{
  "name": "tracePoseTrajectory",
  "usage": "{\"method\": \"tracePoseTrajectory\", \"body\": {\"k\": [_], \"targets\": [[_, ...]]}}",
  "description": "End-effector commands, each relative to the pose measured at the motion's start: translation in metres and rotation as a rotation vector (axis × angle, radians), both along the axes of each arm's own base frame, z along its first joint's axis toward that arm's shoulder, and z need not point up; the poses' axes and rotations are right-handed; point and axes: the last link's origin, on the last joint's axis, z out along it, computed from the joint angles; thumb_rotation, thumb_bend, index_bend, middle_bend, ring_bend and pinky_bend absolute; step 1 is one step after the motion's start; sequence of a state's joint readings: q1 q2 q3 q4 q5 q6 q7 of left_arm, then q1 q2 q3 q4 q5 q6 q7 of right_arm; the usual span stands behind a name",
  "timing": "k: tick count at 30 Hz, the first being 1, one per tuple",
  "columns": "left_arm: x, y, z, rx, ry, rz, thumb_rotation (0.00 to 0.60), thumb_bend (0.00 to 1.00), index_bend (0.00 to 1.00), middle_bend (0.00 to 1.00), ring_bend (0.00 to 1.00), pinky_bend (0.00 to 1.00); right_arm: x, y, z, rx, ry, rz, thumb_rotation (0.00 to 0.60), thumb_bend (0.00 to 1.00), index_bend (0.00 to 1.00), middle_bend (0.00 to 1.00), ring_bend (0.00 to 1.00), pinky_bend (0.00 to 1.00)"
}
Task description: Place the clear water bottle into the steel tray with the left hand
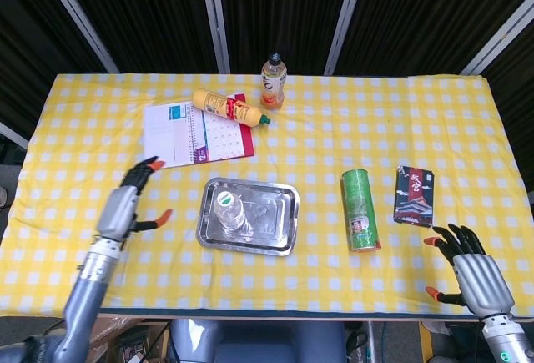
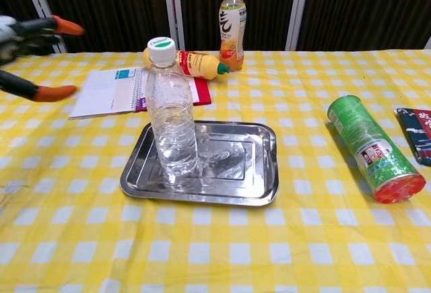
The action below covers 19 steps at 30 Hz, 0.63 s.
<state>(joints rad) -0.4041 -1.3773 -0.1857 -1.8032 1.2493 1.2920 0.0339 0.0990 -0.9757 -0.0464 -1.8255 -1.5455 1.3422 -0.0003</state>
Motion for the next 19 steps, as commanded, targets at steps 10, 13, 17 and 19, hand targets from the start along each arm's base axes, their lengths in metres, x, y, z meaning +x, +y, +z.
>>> {"method": "tracePoseTrajectory", "body": {"k": [10, 13, 17, 19], "targets": [[-0.124, -0.076, 0.116, 0.384, 0.694, 0.253, 0.600, 0.34, 0.11, 0.04, 0.00, 0.00, -0.007, -0.005, 0.001, -0.029, 0.089, -0.040, 0.600, 0.16, 0.27, 0.15, 0.04, 0.02], [-0.130, -0.077, 0.113, 0.406, 0.695, 0.251, 0.600, 0.35, 0.11, 0.04, 0.00, 0.00, -0.011, -0.006, 0.002, -0.039, 0.112, -0.049, 0.600, 0.16, 0.27, 0.15, 0.04, 0.02], [-0.134, -0.075, 0.112, 0.406, 0.700, 0.250, 0.600, 0.35, 0.11, 0.04, 0.00, 0.00, -0.010, -0.007, 0.003, -0.052, 0.109, -0.044, 0.600, 0.16, 0.27, 0.15, 0.04, 0.02], [-0.138, -0.074, 0.112, 0.400, 0.705, 0.261, 0.600, 0.35, 0.11, 0.04, 0.00, 0.00, -0.008, -0.007, 0.003, -0.054, 0.101, -0.043, 0.600, 0.16, 0.27, 0.15, 0.04, 0.02]]}}
